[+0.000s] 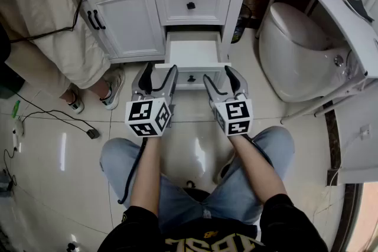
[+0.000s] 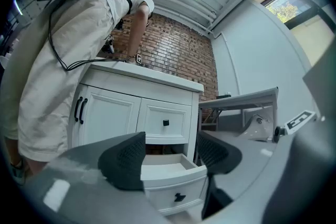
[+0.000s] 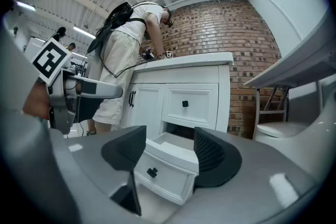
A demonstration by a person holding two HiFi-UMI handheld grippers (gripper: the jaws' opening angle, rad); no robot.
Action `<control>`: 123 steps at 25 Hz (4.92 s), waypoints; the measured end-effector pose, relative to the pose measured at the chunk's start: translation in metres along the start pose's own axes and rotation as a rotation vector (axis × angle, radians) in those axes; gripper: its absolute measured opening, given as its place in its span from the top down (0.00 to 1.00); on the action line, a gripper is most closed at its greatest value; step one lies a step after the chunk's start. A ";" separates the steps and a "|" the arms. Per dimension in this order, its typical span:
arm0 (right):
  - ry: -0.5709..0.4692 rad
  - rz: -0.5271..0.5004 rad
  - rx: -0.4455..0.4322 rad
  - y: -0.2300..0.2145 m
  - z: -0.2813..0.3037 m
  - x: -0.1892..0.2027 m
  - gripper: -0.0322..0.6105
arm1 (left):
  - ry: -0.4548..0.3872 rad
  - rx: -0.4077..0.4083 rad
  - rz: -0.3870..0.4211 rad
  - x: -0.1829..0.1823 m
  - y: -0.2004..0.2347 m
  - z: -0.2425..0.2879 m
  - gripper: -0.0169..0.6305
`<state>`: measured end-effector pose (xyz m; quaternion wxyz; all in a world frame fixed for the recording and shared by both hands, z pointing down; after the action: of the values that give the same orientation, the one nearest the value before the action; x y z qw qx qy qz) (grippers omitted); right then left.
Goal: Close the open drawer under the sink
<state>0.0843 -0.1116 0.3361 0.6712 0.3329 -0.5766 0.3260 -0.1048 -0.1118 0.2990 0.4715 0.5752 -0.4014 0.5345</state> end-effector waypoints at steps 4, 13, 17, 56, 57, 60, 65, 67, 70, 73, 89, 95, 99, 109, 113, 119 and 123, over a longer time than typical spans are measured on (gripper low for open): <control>0.001 0.017 -0.032 0.001 0.015 0.003 0.52 | 0.001 -0.007 0.003 0.000 0.005 0.011 0.50; 0.072 0.063 -0.120 0.009 0.044 0.028 0.56 | 0.031 0.015 0.061 0.013 0.000 0.034 0.50; 0.114 0.050 -0.159 0.017 0.056 0.041 0.58 | 0.048 0.023 0.064 0.019 0.001 0.042 0.51; 0.331 0.633 -0.094 -0.025 0.175 0.147 0.75 | 0.105 -0.008 0.010 0.052 0.030 0.118 0.52; 0.327 0.632 -0.097 -0.030 0.181 0.146 0.75 | 0.106 -0.013 0.010 0.053 0.033 0.120 0.52; 0.310 0.635 -0.088 -0.043 0.197 0.144 0.75 | 0.109 -0.033 0.008 0.055 0.045 0.126 0.52; 0.269 0.638 -0.077 -0.061 0.222 0.141 0.75 | 0.131 -0.058 0.000 0.063 0.057 0.132 0.52; 0.255 0.642 -0.080 -0.067 0.231 0.140 0.75 | 0.151 -0.054 0.015 0.069 0.058 0.136 0.52; 0.225 0.642 -0.079 -0.075 0.242 0.141 0.75 | 0.170 -0.050 0.007 0.077 0.059 0.139 0.52; 0.183 0.645 -0.083 -0.084 0.254 0.140 0.76 | 0.177 -0.048 0.005 0.080 0.060 0.143 0.52; 0.055 0.770 -0.177 -0.122 0.298 0.140 0.75 | 0.209 -0.080 0.033 0.080 0.096 0.139 0.52; 0.064 0.811 -0.163 -0.121 0.286 0.139 0.74 | 0.182 -0.046 0.040 0.066 0.084 0.133 0.52; 0.051 0.753 -0.105 -0.127 0.258 0.112 0.68 | 0.160 -0.005 0.044 0.057 0.073 0.125 0.52; -0.009 0.451 -0.073 -0.084 0.157 0.023 0.55 | 0.054 0.084 0.003 0.017 0.025 0.088 0.52; -0.036 0.225 -0.052 -0.056 0.109 -0.014 0.49 | 0.017 0.110 0.020 0.003 0.001 0.064 0.52; -0.166 0.161 -0.004 -0.037 0.035 -0.048 0.46 | -0.009 0.077 0.122 -0.011 -0.004 0.017 0.52; -0.227 0.159 0.026 -0.029 0.002 -0.066 0.46 | -0.027 0.058 0.076 -0.011 -0.002 -0.007 0.52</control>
<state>0.0991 -0.1327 0.2693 0.5691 0.3296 -0.6692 0.3459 -0.1057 -0.1048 0.2880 0.4285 0.5804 -0.4136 0.5554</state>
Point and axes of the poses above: the fingertips, and each gripper's own axes: z forward along the fingers, y to its left, x out of its underside, the point moved 5 cm from there along -z, backward along the fingers, and after that the axes turned 8 degrees about -x, right-handed, at the moved point
